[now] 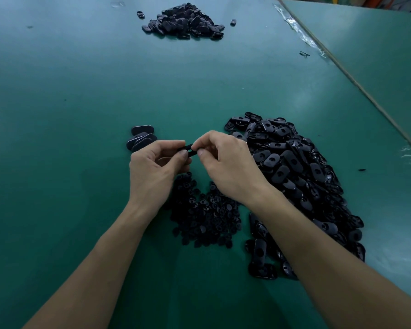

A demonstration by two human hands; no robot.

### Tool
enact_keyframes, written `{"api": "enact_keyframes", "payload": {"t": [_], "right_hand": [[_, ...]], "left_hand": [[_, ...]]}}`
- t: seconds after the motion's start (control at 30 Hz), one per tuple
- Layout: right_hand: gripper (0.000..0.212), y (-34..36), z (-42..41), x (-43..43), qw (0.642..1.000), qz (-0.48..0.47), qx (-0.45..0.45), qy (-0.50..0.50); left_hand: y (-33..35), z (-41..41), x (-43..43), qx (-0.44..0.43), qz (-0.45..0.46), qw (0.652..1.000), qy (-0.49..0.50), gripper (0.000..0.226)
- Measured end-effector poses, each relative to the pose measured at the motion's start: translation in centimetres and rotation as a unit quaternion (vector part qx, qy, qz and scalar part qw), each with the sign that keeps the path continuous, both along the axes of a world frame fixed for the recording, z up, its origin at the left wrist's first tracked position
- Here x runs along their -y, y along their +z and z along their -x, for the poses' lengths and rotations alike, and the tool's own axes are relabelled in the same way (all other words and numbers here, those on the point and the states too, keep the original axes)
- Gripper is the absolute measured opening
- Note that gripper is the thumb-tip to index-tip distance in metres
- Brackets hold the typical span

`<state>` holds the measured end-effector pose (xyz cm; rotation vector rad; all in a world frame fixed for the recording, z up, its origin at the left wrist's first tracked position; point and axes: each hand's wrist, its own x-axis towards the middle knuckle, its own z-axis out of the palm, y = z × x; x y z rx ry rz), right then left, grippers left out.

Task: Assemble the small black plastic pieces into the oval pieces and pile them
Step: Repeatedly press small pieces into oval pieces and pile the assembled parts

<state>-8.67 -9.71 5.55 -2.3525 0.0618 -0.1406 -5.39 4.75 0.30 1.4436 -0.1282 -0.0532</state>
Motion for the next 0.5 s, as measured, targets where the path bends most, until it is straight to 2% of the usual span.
{"api": "enact_keyframes", "payload": {"t": [0.17, 0.27, 0.5], "right_hand": [[0.023, 0.14, -0.06, -0.05, 1.000, 0.027, 0.008, 0.008], [0.025, 0.22, -0.05, -0.08, 1.000, 0.011, 0.008, 0.004], [0.010, -0.01, -0.06, -0.25, 1.000, -0.006, 0.003, -0.023]], "left_hand": [[-0.08, 0.03, -0.13, 0.004, -0.010, 1.000, -0.009, 0.016], [-0.05, 0.04, -0.11, 0.008, -0.013, 1.000, -0.016, 0.016], [0.21, 0.26, 0.09, 0.031, -0.028, 0.999, -0.031, 0.019]]}}
